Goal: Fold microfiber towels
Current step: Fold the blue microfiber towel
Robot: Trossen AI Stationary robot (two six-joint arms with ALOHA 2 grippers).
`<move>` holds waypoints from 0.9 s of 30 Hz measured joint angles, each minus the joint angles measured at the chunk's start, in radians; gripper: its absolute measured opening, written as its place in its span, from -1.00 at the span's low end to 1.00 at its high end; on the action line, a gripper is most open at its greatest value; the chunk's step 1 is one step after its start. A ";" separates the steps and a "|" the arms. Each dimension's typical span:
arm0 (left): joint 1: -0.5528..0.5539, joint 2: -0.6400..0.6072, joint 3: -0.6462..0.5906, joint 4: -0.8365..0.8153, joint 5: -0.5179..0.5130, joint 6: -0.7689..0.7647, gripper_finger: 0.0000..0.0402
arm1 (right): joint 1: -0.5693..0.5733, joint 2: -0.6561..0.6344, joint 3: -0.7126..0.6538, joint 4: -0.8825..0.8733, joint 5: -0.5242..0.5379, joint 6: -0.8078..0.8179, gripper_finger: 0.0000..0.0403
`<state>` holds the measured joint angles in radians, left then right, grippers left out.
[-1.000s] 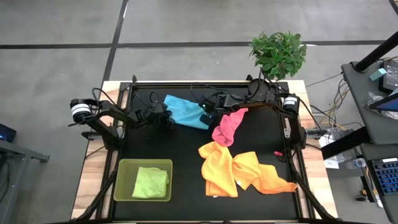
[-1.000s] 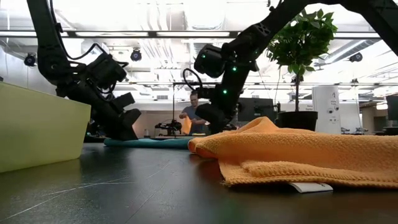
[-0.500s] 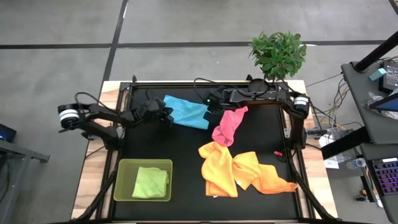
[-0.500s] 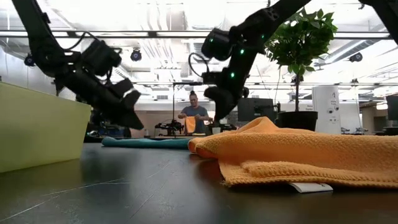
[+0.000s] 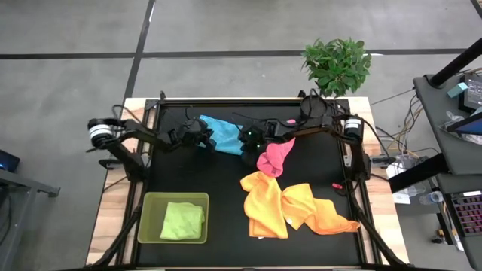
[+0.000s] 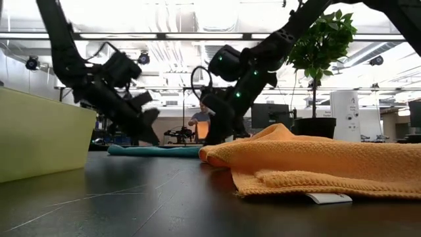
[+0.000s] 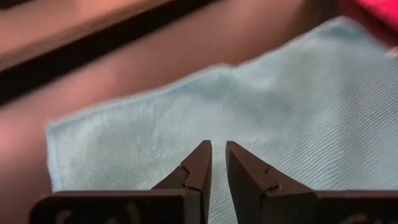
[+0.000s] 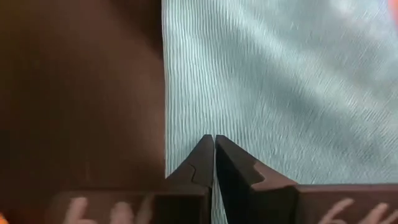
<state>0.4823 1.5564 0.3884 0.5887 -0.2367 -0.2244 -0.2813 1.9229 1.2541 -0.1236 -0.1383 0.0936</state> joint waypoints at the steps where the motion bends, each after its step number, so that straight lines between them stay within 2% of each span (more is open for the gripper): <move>1: 0.001 0.019 0.003 -0.010 0.000 -0.008 -0.84 | 0.000 0.004 0.000 -0.013 0.000 0.000 -0.96; 8: 0.003 0.034 0.019 -0.148 -0.009 -0.097 -0.84 | -0.017 -0.007 0.000 -0.123 0.056 -0.098 -0.96; 11: 0.002 -0.012 0.016 -0.235 0.001 -0.129 -0.84 | -0.046 -0.025 0.000 -0.172 0.061 -0.168 -0.96; 17: 0.002 -0.147 0.009 -0.296 0.037 -0.094 -0.84 | -0.098 -0.101 -0.001 -0.198 0.062 -0.165 -0.96; 22: 0.002 -0.230 0.010 -0.273 0.035 -0.001 -0.84 | -0.127 -0.120 -0.001 -0.083 0.062 -0.104 -0.96; 27: 0.017 -0.215 0.010 -0.239 0.016 0.077 -0.84 | -0.133 -0.065 0.000 0.184 0.063 -0.068 -0.96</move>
<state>0.4988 1.3417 0.3985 0.3492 -0.2209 -0.1470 -0.4141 1.8581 1.2538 0.0604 -0.0752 0.0261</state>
